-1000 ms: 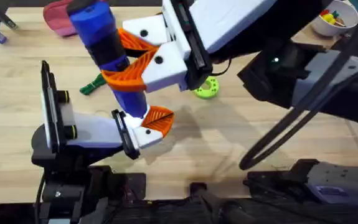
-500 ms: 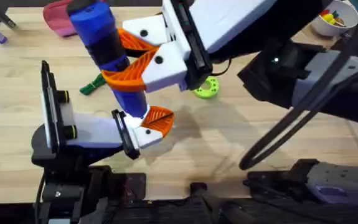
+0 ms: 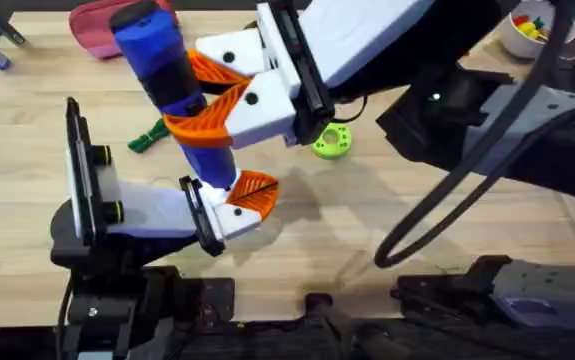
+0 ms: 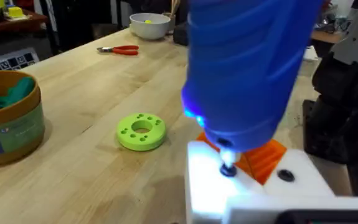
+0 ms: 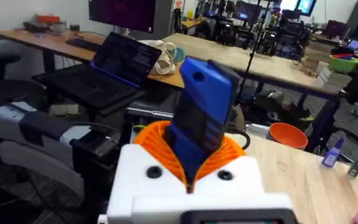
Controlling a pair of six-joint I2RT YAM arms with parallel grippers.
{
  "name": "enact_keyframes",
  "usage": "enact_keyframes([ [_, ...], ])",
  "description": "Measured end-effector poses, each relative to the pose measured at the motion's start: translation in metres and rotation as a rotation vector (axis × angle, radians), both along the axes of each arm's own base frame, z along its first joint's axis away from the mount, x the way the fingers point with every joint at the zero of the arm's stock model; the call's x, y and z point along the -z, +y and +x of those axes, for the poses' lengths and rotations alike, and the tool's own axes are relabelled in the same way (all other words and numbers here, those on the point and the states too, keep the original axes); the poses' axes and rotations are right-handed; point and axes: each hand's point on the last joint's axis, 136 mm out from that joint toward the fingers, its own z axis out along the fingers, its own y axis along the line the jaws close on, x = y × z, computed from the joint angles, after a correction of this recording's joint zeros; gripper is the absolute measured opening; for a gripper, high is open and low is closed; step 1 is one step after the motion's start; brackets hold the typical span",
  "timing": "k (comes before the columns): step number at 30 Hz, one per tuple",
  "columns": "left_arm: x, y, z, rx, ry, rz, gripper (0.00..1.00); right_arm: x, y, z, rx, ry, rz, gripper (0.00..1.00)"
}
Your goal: Pick up the gripper from the table and insert it into the empty holder that is missing its gripper. Then pick up a screw, insert it into the mounting hole, and use the screwdriver to tighten it. Finally, clean up the table by picking up the vegetable and placing it into the bucket.
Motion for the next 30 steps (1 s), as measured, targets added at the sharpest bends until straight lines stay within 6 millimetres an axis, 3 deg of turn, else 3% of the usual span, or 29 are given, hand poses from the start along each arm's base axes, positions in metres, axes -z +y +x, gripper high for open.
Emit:
enact_keyframes([
  [18,0.000,-0.001,-0.001,0.007,0.002,-0.001,0.016,-0.001,0.000,0.000,0.000,-0.005,0.003,0.007],
  [23,0.000,-0.001,-0.001,0.007,0.002,-0.001,0.016,-0.012,-0.001,-0.001,-0.006,-0.031,0.032,0.007],
  [30,0.000,-0.001,-0.001,0.007,0.002,-0.001,0.016,-0.049,-0.001,-0.003,-0.038,-0.059,0.053,0.007],
])
